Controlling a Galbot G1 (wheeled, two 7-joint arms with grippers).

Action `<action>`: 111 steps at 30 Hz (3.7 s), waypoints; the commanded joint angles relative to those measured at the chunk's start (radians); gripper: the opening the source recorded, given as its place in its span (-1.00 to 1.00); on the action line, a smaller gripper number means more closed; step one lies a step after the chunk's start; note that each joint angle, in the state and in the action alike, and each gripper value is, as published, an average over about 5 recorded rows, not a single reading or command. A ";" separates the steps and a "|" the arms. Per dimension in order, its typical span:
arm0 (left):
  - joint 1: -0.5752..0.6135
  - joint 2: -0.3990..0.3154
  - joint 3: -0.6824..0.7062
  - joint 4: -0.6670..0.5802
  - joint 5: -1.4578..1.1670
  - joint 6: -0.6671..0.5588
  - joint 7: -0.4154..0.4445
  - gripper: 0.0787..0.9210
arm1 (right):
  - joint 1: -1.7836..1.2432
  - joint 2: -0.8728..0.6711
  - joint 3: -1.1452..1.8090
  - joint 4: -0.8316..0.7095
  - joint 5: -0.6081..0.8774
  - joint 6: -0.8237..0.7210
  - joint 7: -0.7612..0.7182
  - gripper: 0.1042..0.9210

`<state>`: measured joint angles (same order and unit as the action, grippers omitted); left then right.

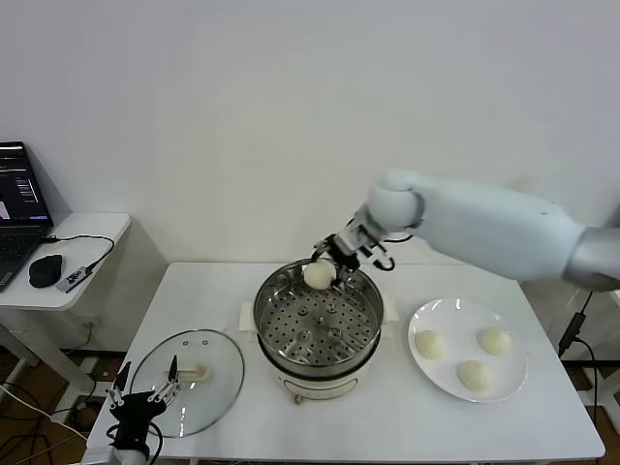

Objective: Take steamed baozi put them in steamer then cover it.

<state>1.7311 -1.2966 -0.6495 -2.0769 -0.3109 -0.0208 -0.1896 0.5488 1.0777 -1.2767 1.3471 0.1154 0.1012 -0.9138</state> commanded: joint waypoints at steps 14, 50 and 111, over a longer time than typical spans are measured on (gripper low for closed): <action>-0.015 -0.003 -0.004 0.004 -0.009 0.004 0.002 0.77 | -0.093 0.173 -0.049 -0.206 -0.383 0.284 0.056 0.26; 0.007 0.014 0.006 -0.038 0.007 0.020 0.004 0.77 | 0.199 -0.295 -0.052 0.293 0.133 -0.287 -0.132 0.76; 0.017 0.025 0.006 -0.030 0.039 0.049 -0.003 0.77 | -0.637 -0.406 0.439 0.006 -0.226 -0.426 -0.010 0.63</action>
<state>1.7476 -1.2713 -0.6443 -2.1084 -0.2733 0.0274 -0.1932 -0.0723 0.6399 -0.8474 1.3777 -0.1027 -0.3254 -0.9284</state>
